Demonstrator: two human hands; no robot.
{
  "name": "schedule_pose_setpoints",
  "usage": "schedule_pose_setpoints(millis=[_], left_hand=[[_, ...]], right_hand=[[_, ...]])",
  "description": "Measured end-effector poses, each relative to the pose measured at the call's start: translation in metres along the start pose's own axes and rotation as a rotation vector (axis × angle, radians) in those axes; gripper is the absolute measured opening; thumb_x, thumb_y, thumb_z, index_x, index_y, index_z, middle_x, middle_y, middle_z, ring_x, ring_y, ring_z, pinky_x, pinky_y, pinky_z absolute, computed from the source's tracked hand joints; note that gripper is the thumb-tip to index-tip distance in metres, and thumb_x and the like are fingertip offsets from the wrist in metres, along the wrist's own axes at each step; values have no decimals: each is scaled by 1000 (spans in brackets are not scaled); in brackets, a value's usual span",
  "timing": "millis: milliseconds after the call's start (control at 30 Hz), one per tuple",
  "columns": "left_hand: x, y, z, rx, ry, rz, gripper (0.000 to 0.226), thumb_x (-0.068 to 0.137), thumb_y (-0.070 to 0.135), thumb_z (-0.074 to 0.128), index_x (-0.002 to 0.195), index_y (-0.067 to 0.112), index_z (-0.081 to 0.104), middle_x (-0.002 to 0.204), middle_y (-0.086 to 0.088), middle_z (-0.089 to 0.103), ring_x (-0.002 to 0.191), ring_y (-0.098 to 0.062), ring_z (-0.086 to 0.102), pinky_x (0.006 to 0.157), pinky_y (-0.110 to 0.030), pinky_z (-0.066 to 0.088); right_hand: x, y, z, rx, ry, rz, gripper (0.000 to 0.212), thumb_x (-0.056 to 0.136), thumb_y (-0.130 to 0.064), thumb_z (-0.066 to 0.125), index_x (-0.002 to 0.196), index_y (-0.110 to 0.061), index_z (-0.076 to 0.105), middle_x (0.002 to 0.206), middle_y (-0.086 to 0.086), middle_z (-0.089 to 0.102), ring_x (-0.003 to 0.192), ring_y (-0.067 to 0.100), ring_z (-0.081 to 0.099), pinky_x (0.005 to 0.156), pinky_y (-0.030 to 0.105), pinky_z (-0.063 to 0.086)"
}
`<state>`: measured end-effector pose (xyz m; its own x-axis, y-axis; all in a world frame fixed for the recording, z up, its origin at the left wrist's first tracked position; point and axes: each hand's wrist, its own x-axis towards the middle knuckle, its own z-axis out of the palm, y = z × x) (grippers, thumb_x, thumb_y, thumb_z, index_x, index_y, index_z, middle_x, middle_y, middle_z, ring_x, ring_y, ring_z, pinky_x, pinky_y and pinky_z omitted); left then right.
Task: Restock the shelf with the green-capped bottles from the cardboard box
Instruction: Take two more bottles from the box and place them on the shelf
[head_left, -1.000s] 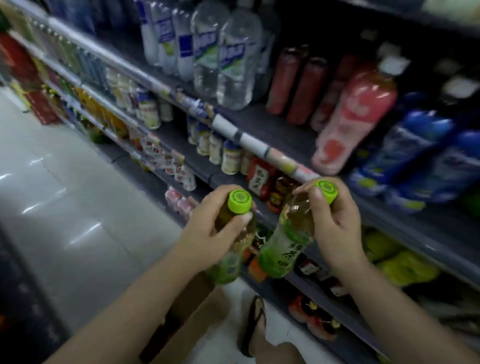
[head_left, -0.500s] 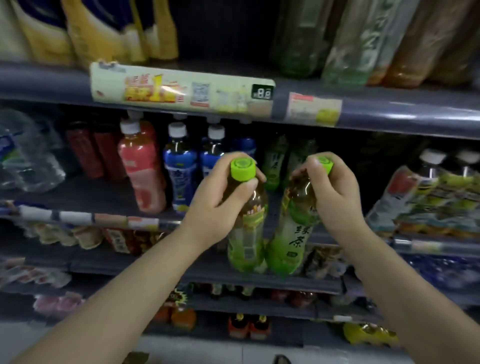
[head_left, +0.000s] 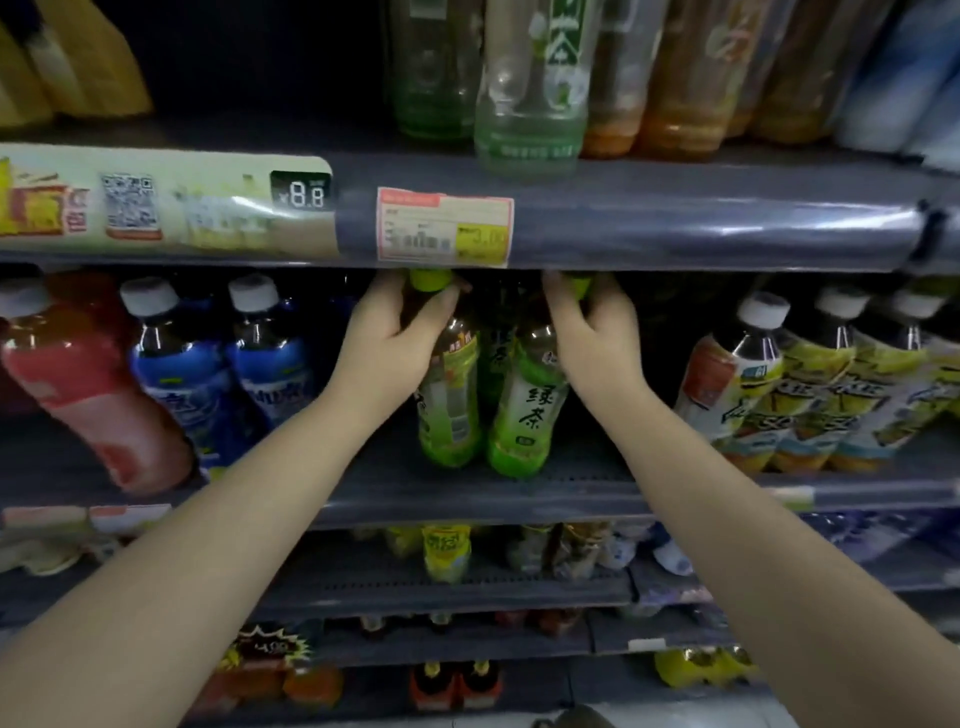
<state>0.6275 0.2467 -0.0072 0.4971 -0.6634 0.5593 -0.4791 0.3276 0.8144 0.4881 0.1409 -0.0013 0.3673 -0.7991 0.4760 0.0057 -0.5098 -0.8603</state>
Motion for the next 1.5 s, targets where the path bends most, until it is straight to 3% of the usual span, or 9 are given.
schedule_pose_setpoints(millis=[133, 233, 400, 500, 600, 800, 1200, 1367, 1500], left_hand=[[2, -20, 8, 11, 85, -106, 37, 83, 31, 57, 116, 16, 53, 111, -2, 63, 109, -18, 60, 84, -20, 51], [6, -24, 10, 90, 107, -151, 42, 85, 34, 58, 123, 20, 50, 122, -2, 61, 117, -17, 56, 100, -40, 46], [6, -16, 3, 97, -193, -285, 64, 87, 35, 62, 141, 30, 27, 137, 12, 44, 127, -7, 42, 107, -28, 35], [0, -23, -11, 204, -278, -192, 68, 84, 22, 68, 139, 28, 29, 129, 14, 47, 124, -4, 45, 105, -25, 36], [-2, -26, -12, 231, -134, -124, 58, 81, 20, 71, 130, 29, 40, 123, 14, 53, 120, -7, 51, 104, -28, 39], [0, -27, -8, 333, -37, -79, 60, 81, 19, 70, 134, 19, 42, 132, 1, 54, 122, -13, 50, 103, -29, 39], [-12, -31, -2, 423, 87, -42, 75, 77, 29, 73, 139, 12, 34, 141, -10, 42, 133, -22, 37, 110, -33, 31], [-25, -23, -11, 504, 87, -15, 70, 80, 31, 70, 139, 10, 37, 140, -12, 43, 131, -22, 38, 104, -19, 28], [-59, -12, -28, 445, 62, -49, 64, 86, 25, 65, 140, 12, 34, 140, -8, 42, 130, -15, 40, 108, -27, 34]], right_hand=[[6, 13, 17, -2, -87, -6, 23, 92, -35, 55, 108, -19, 56, 98, -6, 63, 98, 7, 59, 77, 13, 42], [7, 12, 24, -8, -152, 18, 31, 91, -37, 55, 115, -17, 56, 103, -6, 62, 103, 9, 58, 79, 8, 41], [8, 10, 11, -102, -342, 8, 46, 90, -39, 54, 132, -25, 42, 131, -6, 50, 121, 7, 44, 100, 21, 33], [0, 22, -3, -150, -438, 76, 42, 84, -42, 63, 122, -33, 45, 118, -11, 56, 110, 4, 53, 92, 22, 42], [-11, 26, -1, -48, -361, 111, 36, 84, -41, 63, 115, -39, 44, 101, -28, 55, 95, -11, 53, 79, 12, 43], [-18, 20, 26, -4, -255, 97, 33, 86, -38, 63, 116, -34, 49, 103, -17, 59, 102, 5, 58, 90, 24, 47], [-17, 22, 17, -237, -221, 86, 80, 71, -70, 53, 137, -27, 39, 135, 9, 47, 125, 22, 45, 104, 42, 42], [-43, 6, 3, -231, -168, 9, 65, 78, -61, 56, 130, -22, 46, 127, 4, 47, 118, 14, 49, 101, 42, 46], [-78, -15, 1, -189, -152, 47, 47, 88, -45, 54, 127, -20, 50, 125, -1, 50, 116, 7, 51, 98, 36, 49]])
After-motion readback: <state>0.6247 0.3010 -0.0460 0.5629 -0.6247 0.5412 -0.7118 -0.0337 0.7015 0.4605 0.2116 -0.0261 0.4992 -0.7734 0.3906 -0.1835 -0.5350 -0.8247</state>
